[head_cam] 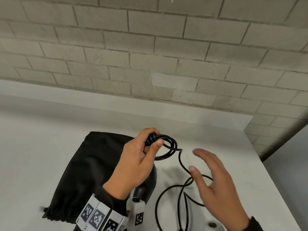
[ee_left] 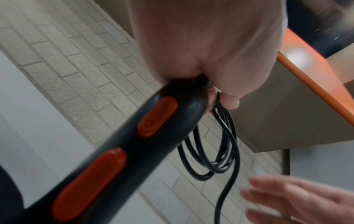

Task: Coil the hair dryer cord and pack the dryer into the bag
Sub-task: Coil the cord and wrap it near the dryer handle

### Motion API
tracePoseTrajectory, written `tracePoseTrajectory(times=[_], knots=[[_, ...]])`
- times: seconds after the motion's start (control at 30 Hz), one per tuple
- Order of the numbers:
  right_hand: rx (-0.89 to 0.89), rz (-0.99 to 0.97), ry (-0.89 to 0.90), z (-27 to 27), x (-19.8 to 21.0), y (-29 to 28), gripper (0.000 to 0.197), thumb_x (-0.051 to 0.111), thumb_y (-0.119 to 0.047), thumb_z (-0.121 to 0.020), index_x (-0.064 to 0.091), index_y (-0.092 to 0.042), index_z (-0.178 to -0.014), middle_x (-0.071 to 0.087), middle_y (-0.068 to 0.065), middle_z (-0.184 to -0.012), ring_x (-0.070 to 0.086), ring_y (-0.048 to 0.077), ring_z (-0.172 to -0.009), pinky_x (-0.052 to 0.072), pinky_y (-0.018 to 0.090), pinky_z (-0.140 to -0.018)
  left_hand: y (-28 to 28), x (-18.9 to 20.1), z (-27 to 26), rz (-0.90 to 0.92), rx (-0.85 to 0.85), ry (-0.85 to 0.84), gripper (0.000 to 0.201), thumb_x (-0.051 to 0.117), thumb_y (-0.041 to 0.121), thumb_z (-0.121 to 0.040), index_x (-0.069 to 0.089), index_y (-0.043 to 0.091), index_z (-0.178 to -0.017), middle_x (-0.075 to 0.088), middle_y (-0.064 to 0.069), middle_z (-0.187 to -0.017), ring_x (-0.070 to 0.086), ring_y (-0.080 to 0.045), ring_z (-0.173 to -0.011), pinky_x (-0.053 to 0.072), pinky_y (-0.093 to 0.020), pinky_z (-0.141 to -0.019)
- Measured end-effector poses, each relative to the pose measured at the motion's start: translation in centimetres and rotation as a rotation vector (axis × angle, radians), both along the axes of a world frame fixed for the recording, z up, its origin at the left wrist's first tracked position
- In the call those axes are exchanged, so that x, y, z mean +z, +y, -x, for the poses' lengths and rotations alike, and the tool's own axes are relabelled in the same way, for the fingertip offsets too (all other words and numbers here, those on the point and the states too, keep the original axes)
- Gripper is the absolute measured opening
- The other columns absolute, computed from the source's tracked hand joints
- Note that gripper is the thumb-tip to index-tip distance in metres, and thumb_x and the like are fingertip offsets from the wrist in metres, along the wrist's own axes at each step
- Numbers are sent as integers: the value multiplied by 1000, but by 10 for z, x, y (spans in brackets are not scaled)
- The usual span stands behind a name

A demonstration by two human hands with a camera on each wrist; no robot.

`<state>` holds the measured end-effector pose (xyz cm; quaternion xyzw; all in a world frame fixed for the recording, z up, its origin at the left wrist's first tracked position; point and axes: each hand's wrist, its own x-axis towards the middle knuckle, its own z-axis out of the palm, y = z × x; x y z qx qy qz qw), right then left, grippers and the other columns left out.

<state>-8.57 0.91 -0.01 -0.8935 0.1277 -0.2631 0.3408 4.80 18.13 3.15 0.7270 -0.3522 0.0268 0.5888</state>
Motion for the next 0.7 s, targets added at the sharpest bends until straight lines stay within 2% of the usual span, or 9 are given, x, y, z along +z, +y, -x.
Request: tracePoseTrajectory(times=[0.1, 0.17, 0.23, 0.3, 0.37, 0.43, 0.53, 0.6, 0.7], knots=[[147, -30, 96, -18, 5, 14, 49, 54, -44, -92, 38, -37, -138, 40, -32, -138, 32, -13, -132, 23, -1, -102, -1, 0, 1, -1, -10, -3, 17, 54, 39, -95, 60, 25, -103, 48, 4, -62, 35, -6, -49, 34, -19, -49], [179, -15, 117, -24, 5, 19, 43, 52, -46, -92, 38, -41, -131, 45, -32, -130, 37, -16, -125, 26, -2, -99, 1, -1, 0, -2, -8, -8, 16, 54, 39, -97, 60, 26, -104, 51, -3, -66, 36, -6, -49, 35, -21, -48], [168, -30, 65, -24, 7, 21, 29, 53, -41, -92, 45, -41, -120, 55, -28, -114, 49, -10, -115, 38, 6, -93, 2, -3, -2, -4, 3, -15, 15, 53, 40, -98, 60, 28, -104, 53, -5, -67, 36, -7, -49, 35, -21, -48], [166, -62, -45, -21, 11, 23, 12, 55, -31, -94, 55, -34, -106, 61, -21, -99, 60, 2, -100, 48, 15, -81, 3, -3, -3, -4, 15, -21, 15, 53, 39, -98, 60, 27, -104, 55, -6, -68, 37, -8, -49, 35, -23, -47], [178, -6, -173, -18, 22, 24, 8, 56, -21, -95, 60, -27, -98, 60, -16, -89, 60, 7, -84, 46, 14, -70, 3, -3, -3, -3, 22, -27, 17, 52, 40, -98, 60, 27, -105, 56, -6, -68, 38, -13, -49, 38, -28, -48], [185, 62, -268, -18, 35, 26, 10, 60, -14, -92, 65, -20, -97, 59, -14, -86, 55, 3, -75, 40, 9, -67, 3, -2, -2, -1, 16, -26, 21, 51, 44, -99, 60, 26, -105, 55, -4, -67, 38, -15, -49, 38, -30, -48], [200, 130, -345, -25, 53, 25, 10, 64, -9, -89, 70, -11, -97, 61, -8, -86, 51, -4, -74, 36, 7, -69, 3, -2, -1, -2, -14, -42, 27, 51, 51, -95, 60, 27, -105, 49, -3, -64, 35, -8, -49, 35, -23, -48], [227, 156, -362, -32, 62, 24, 10, 65, -9, -89, 70, -10, -97, 62, -5, -85, 50, -1, -72, 37, 8, -68, 4, -2, 1, -11, -39, -42, 30, 55, 55, -90, 59, 28, -105, 45, -1, -63, 34, -12, -51, 37, -27, -49], [275, 144, -339, -44, 73, 23, 9, 64, -16, -92, 70, -17, -99, 61, -5, -80, 49, 9, -62, 41, 15, -60, 2, -1, 5, -29, -46, -64, 37, 65, 56, -83, 60, 28, -106, 50, 14, -69, 37, -17, -54, 40, -28, -51]])
